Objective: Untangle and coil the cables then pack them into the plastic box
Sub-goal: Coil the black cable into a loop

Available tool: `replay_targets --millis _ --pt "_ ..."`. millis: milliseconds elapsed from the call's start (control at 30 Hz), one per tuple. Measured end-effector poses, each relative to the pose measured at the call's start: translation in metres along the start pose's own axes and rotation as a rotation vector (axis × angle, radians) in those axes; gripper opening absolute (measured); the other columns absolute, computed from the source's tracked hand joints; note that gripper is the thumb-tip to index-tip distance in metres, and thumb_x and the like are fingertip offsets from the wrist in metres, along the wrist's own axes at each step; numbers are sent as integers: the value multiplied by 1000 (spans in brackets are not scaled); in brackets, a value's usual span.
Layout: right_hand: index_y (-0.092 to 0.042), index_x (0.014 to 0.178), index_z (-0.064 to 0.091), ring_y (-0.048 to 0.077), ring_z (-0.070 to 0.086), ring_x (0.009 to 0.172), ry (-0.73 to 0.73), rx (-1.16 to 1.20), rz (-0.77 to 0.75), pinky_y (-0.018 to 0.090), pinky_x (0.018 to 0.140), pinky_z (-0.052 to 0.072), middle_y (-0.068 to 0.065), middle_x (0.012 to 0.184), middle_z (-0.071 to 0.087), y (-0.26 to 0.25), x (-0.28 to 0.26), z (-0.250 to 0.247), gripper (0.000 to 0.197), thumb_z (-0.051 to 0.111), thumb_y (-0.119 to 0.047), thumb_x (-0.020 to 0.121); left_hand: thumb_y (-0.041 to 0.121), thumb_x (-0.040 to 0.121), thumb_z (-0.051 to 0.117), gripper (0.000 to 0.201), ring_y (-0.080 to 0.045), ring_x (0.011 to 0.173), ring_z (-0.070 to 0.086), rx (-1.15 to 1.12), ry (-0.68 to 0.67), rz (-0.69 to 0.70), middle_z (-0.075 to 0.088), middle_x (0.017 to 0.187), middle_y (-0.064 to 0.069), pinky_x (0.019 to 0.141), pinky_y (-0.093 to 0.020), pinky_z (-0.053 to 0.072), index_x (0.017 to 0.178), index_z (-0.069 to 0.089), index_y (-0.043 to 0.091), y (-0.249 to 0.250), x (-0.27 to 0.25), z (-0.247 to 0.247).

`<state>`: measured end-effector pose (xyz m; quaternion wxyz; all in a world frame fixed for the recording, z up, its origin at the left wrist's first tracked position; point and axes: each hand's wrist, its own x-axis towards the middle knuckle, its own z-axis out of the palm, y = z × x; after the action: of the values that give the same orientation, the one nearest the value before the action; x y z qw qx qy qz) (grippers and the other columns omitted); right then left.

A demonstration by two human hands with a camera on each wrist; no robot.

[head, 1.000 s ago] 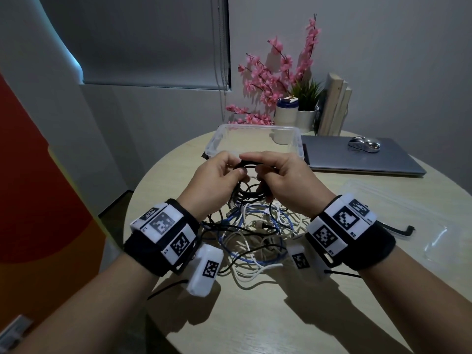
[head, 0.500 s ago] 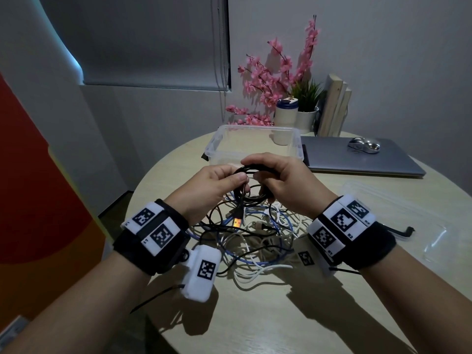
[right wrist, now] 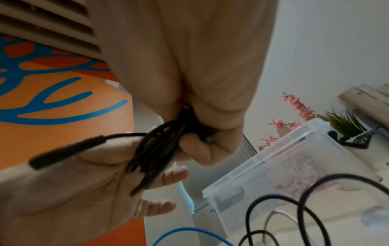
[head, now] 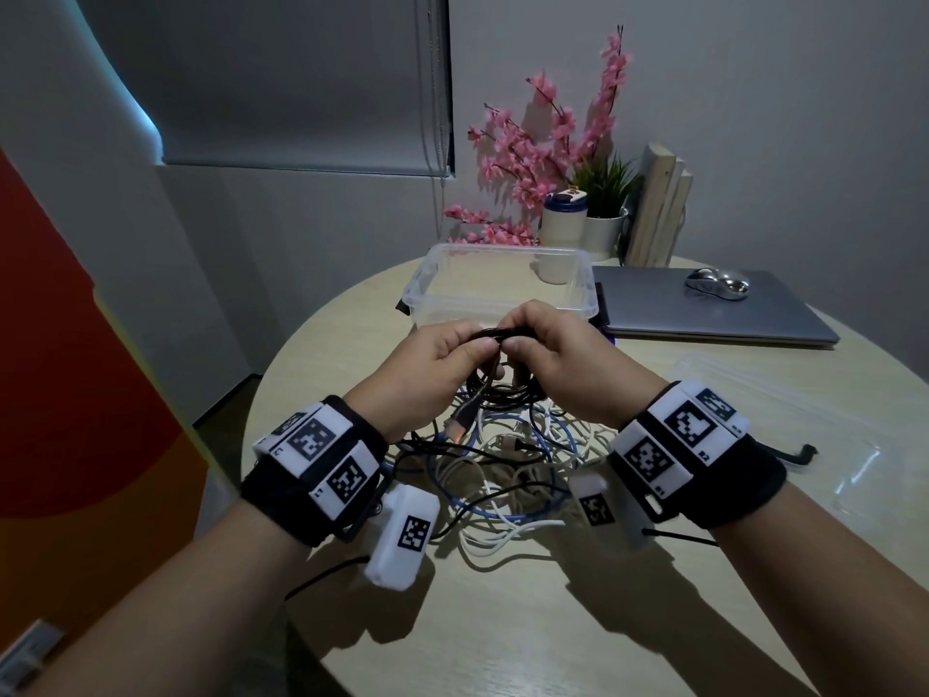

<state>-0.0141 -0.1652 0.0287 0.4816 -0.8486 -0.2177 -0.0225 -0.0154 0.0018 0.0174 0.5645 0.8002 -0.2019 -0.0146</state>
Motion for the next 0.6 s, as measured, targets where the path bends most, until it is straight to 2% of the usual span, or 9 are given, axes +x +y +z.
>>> replay_targets --millis 67,167,267,333,367,433,500,567,600 --pt "-15 91 54 -3 46 48 -40 19 27 16 50 38 -13 55 57 0 -1 -2 10 46 -12 98 11 100 44 20 -12 79 57 -95 -31 -27 63 78 0 78 -29 43 93 62 7 0 -2 2" --pt "-20 83 52 -4 45 46 -85 22 49 16 48 37 -17 49 56 1 -3 -4 17 47 -14 98 9 100 40 20 -5 75 59 -152 -91 -32 61 79 -3 76 -17 45 100 58 -1 1 -5 1" --pt "-22 80 52 -1 47 49 -104 -7 68 20 52 38 -11 57 54 1 -4 -5 19 48 -17 98 14 101 42 26 -21 78 55 -137 -122 -35 63 83 -6 83 -24 43 108 58 -6 0 -5 -1" --pt "-24 78 52 9 47 56 -116 -23 79 28 58 41 -4 64 53 1 -5 -5 21 47 -21 98 11 101 40 28 -16 82 57 -117 -102 -28 61 88 -10 84 -21 46 113 55 -10 2 -5 0" --pt "-24 78 52 11 47 58 -119 -21 86 30 59 41 -2 66 53 -1 -5 -5 21 47 -22 98 9 101 39 28 -14 84 57 -122 -84 -28 60 89 -11 84 -23 46 112 55 -10 1 -3 0" --pt "-22 78 53 10 46 56 -103 18 100 26 56 40 -3 65 53 -3 -5 -4 21 48 -20 98 11 101 41 23 -15 84 56 -88 -57 -25 61 86 -8 82 -30 44 102 60 -2 0 -1 -1" --pt "-18 80 55 8 45 54 -76 84 115 19 50 37 -2 64 54 -5 -4 -4 19 49 -16 97 14 99 47 18 -10 81 56 -27 -25 2 61 82 0 81 -27 43 90 62 12 -2 0 -1" --pt "-15 83 56 8 46 52 -58 111 133 15 46 35 1 66 56 -6 -3 -5 16 50 -14 97 21 91 61 7 -9 78 53 23 91 20 58 80 6 77 -26 43 86 58 22 -3 1 -1" --pt "-15 84 57 8 46 52 -46 116 143 13 45 35 1 66 57 -5 -2 -4 15 50 -13 97 21 86 68 16 -9 74 50 70 186 41 54 78 8 73 -24 42 83 53 25 -3 1 -2"
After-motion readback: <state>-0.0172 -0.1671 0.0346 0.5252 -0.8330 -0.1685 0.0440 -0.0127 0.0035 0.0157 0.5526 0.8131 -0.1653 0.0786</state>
